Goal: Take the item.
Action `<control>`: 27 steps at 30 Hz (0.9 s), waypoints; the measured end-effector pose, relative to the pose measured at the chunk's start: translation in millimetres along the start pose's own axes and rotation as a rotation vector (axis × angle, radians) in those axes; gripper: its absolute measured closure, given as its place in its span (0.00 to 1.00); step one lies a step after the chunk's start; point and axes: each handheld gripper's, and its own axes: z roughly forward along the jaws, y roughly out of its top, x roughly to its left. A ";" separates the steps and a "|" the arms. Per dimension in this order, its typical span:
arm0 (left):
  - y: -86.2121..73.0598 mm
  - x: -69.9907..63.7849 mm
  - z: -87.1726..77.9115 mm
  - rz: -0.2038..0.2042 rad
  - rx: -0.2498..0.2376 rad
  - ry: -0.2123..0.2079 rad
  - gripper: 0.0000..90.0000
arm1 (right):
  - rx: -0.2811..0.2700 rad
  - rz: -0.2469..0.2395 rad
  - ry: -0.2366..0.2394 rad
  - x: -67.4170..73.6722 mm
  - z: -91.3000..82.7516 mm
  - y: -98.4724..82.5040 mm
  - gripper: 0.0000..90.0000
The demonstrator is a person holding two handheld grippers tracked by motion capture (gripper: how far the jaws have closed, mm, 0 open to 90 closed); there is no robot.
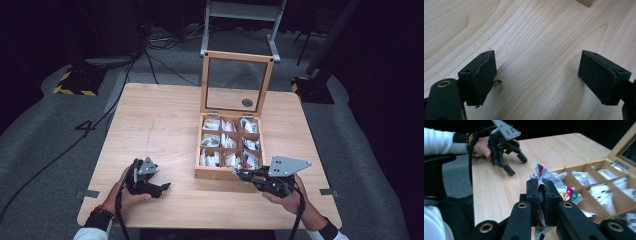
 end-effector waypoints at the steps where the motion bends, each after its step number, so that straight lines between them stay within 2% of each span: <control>1: 0.0 0.0 0.0 0.000 0.000 0.000 0.17 | 0.005 -0.001 0.010 1.5 1.7 -0.6 0.95; 11: -0.1 -0.2 0.0 -0.002 0.000 0.001 0.17 | 0.082 -0.029 0.061 14.8 25.0 -12.2 0.95; 19: -0.1 -0.2 0.0 -0.002 0.000 0.001 0.17 | 0.153 -0.048 0.082 15.9 43.2 -24.2 0.95; 27: -0.1 -0.3 0.0 -0.002 0.000 0.001 0.17 | 0.201 -0.032 0.084 11.4 53.9 -33.4 0.94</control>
